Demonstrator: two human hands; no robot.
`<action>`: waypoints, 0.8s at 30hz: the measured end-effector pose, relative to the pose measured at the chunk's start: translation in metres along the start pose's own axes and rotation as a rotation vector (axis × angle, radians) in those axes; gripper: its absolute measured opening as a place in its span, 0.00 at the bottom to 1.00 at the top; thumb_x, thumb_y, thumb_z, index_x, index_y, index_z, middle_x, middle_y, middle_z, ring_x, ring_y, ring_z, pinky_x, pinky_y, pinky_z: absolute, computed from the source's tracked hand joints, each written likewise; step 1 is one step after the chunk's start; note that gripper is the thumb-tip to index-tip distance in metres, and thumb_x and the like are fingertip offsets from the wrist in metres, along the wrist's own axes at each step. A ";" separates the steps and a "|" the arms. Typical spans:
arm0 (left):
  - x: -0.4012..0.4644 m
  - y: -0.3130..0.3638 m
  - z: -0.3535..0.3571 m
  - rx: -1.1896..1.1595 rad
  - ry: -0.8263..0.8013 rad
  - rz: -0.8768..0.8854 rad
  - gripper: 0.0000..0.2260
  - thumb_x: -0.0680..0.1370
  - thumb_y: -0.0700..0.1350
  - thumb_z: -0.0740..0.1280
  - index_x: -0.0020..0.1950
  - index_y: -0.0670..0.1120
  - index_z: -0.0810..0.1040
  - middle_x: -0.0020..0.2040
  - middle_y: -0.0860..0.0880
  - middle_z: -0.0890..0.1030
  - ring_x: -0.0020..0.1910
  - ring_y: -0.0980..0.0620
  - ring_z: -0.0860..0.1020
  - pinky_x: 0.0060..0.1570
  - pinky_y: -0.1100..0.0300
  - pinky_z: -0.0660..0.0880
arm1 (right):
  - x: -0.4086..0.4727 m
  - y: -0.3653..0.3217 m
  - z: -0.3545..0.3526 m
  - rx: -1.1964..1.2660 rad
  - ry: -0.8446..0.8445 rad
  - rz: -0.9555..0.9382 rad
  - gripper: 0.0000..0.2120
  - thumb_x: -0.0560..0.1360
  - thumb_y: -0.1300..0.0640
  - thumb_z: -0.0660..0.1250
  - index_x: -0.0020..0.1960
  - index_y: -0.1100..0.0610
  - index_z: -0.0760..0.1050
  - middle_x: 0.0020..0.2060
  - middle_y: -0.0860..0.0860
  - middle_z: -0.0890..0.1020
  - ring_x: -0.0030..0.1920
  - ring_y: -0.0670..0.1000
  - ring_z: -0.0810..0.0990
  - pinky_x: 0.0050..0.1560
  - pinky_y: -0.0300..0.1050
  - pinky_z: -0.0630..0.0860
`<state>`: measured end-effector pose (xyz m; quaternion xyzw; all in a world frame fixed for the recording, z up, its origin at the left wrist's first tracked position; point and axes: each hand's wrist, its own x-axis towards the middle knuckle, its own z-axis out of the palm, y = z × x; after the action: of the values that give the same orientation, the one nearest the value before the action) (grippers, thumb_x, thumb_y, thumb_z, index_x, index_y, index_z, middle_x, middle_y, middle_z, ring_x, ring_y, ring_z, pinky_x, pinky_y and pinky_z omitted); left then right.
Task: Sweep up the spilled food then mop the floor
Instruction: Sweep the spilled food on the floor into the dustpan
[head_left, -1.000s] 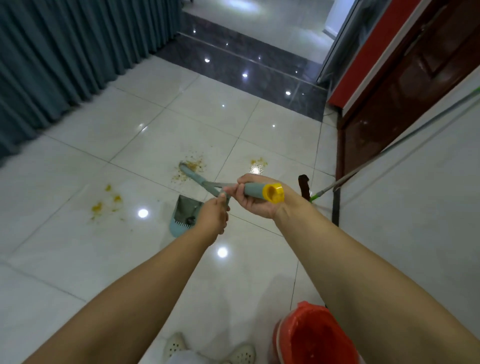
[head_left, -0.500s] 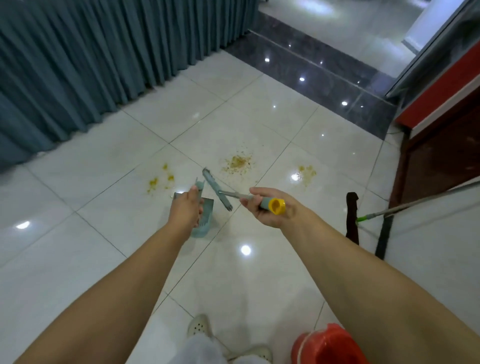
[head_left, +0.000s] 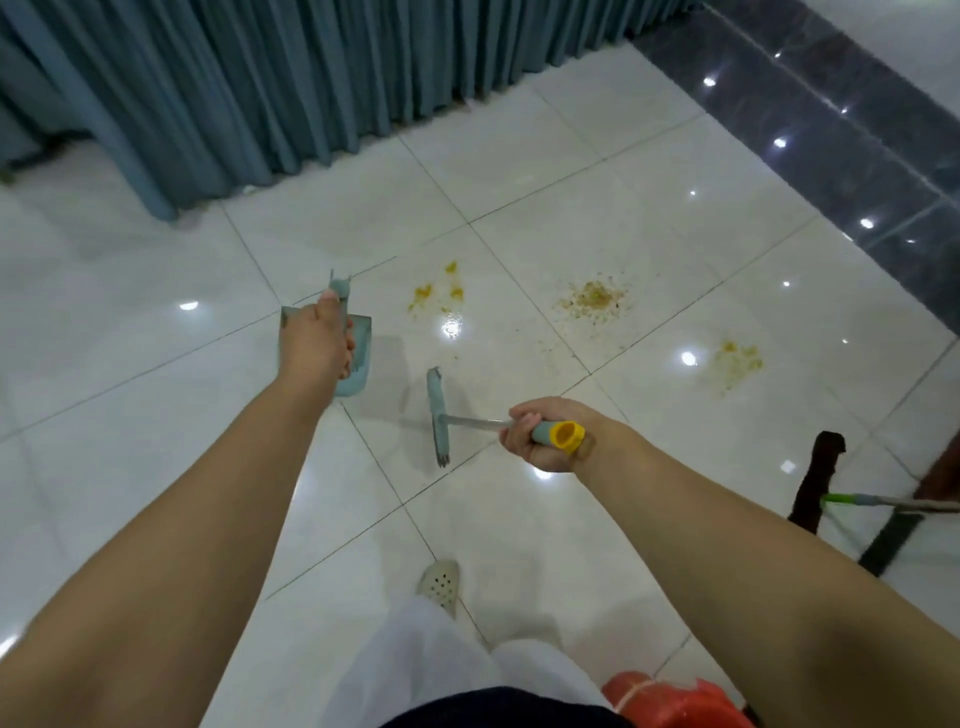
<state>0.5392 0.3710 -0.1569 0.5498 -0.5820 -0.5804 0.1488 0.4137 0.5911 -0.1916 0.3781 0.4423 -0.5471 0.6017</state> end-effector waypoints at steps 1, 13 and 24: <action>0.001 -0.001 -0.007 -0.024 0.026 -0.017 0.20 0.83 0.56 0.52 0.36 0.47 0.71 0.30 0.48 0.70 0.23 0.55 0.66 0.23 0.64 0.64 | 0.005 0.006 0.006 -0.012 -0.004 0.034 0.03 0.80 0.64 0.57 0.49 0.65 0.64 0.33 0.59 0.69 0.14 0.47 0.67 0.16 0.32 0.67; -0.004 -0.028 -0.019 -0.060 0.184 -0.123 0.20 0.83 0.54 0.51 0.46 0.42 0.74 0.33 0.48 0.71 0.27 0.53 0.67 0.23 0.66 0.67 | 0.060 0.035 0.009 -0.059 -0.014 0.214 0.04 0.80 0.66 0.56 0.46 0.65 0.65 0.40 0.61 0.69 0.14 0.47 0.66 0.16 0.33 0.68; -0.042 -0.031 0.102 -0.019 0.237 -0.150 0.21 0.83 0.54 0.51 0.38 0.45 0.72 0.32 0.47 0.72 0.27 0.51 0.69 0.27 0.62 0.67 | 0.035 -0.092 -0.121 -0.062 0.057 0.125 0.03 0.81 0.66 0.55 0.48 0.64 0.65 0.39 0.60 0.68 0.13 0.47 0.65 0.15 0.31 0.67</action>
<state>0.4858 0.4658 -0.1919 0.6551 -0.5119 -0.5265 0.1779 0.3083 0.6832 -0.2614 0.4016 0.4515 -0.4836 0.6333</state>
